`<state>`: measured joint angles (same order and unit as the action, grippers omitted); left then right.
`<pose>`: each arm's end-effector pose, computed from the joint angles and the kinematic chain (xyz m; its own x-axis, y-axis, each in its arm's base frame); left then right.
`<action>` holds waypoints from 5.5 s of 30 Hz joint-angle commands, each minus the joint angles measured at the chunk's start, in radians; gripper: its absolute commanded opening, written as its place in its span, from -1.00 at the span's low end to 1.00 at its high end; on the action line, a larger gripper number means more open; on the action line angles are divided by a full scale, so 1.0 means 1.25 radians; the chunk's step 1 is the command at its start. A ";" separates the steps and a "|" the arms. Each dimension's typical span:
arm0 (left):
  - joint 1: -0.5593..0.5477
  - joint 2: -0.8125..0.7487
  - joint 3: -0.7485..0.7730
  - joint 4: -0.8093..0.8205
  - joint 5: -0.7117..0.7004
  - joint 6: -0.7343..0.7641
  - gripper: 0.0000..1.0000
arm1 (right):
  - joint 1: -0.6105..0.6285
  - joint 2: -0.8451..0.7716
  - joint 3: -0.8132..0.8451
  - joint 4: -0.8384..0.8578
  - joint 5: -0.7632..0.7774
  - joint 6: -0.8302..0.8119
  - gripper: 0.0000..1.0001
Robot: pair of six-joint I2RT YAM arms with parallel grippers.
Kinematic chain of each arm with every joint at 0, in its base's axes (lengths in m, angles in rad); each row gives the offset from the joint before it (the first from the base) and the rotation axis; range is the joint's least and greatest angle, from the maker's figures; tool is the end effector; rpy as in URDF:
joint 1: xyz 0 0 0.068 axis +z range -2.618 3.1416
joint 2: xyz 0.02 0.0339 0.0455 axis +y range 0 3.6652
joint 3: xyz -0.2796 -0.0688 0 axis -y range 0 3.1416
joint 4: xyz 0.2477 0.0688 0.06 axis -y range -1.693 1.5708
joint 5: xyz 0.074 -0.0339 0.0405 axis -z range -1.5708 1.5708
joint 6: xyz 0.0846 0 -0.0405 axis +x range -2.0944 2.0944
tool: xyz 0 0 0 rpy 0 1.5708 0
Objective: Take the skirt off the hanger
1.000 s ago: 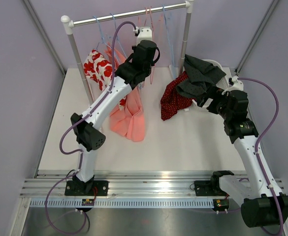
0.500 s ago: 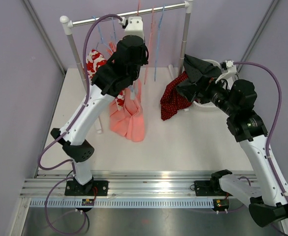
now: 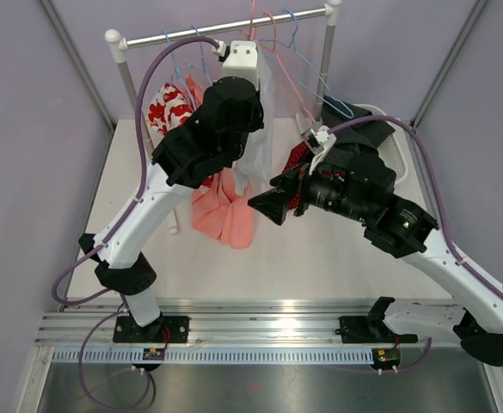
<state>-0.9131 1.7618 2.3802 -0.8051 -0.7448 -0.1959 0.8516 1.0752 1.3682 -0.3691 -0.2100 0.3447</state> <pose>0.2740 -0.2609 0.5552 -0.1453 -0.0460 -0.9883 0.1493 0.9865 -0.0679 0.1601 0.2096 0.4765 -0.3421 0.1110 -0.9331 -0.8045 0.4786 0.3519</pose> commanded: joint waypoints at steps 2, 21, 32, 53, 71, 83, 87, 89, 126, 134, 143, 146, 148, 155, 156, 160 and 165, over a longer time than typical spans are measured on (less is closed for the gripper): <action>-0.025 -0.088 0.024 0.138 -0.050 0.002 -1.00 | 0.078 0.039 0.037 0.007 0.164 -0.044 0.99; -0.072 -0.182 -0.073 0.115 -0.059 -0.027 -1.00 | 0.153 0.130 0.007 0.065 0.412 -0.063 0.95; -0.079 -0.179 -0.073 0.119 -0.059 -0.021 -1.00 | 0.186 0.144 -0.005 0.087 0.426 -0.078 0.95; -0.130 -0.214 -0.112 0.121 -0.089 -0.031 -1.00 | 0.190 0.198 0.028 0.190 0.616 -0.152 0.12; -0.138 -0.274 -0.187 0.126 -0.126 -0.025 -1.00 | 0.190 0.050 -0.142 0.325 0.727 -0.142 -1.00; -0.138 -0.326 -0.225 0.164 -0.221 0.072 -1.00 | 0.190 -0.398 -0.364 0.100 1.101 -0.071 -1.00; -0.138 -0.297 -0.206 0.169 -0.217 0.082 -1.00 | 0.189 -0.417 -0.331 0.154 1.145 -0.171 -1.00; -0.137 -0.281 -0.178 0.174 -0.213 0.092 -1.00 | 0.190 -0.377 -0.298 0.190 1.136 -0.241 -1.00; -0.243 -0.181 -0.175 -0.139 -0.244 -0.241 -1.00 | -0.511 0.338 0.249 0.457 0.648 -0.418 -1.00; -0.152 -0.144 -0.180 -0.092 -0.179 -0.213 -1.00 | -0.573 0.473 0.396 0.454 0.588 -0.397 -1.00; -0.037 -0.072 -0.179 -0.043 -0.052 -0.214 -1.00 | -0.598 0.544 0.282 0.300 0.539 -0.172 -0.10; 0.005 -0.043 -0.171 -0.025 -0.025 -0.215 -1.00 | -0.598 0.476 0.093 0.288 0.495 -0.026 0.99; 0.037 -0.024 -0.136 -0.022 -0.013 -0.205 -1.00 | -0.598 0.424 0.002 0.354 0.444 0.052 0.99; 0.087 0.019 -0.122 0.116 -0.002 -0.088 -1.00 | -0.562 0.297 -0.274 0.403 0.302 0.135 0.99; 0.093 0.042 -0.108 0.120 0.001 -0.086 -1.00 | -0.555 0.280 -0.291 0.407 0.301 0.138 0.99; 0.128 0.119 -0.012 0.146 0.019 -0.063 -1.00 | -0.530 0.211 -0.337 0.405 0.292 0.117 0.99; 0.167 0.189 0.053 0.214 0.072 -0.075 -1.00 | -0.529 0.160 -0.331 0.337 0.288 0.090 0.99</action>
<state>-0.7372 1.9575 2.3806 -0.6582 -0.7116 -0.3027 0.1886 1.3193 0.9478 0.0624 0.1696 0.4671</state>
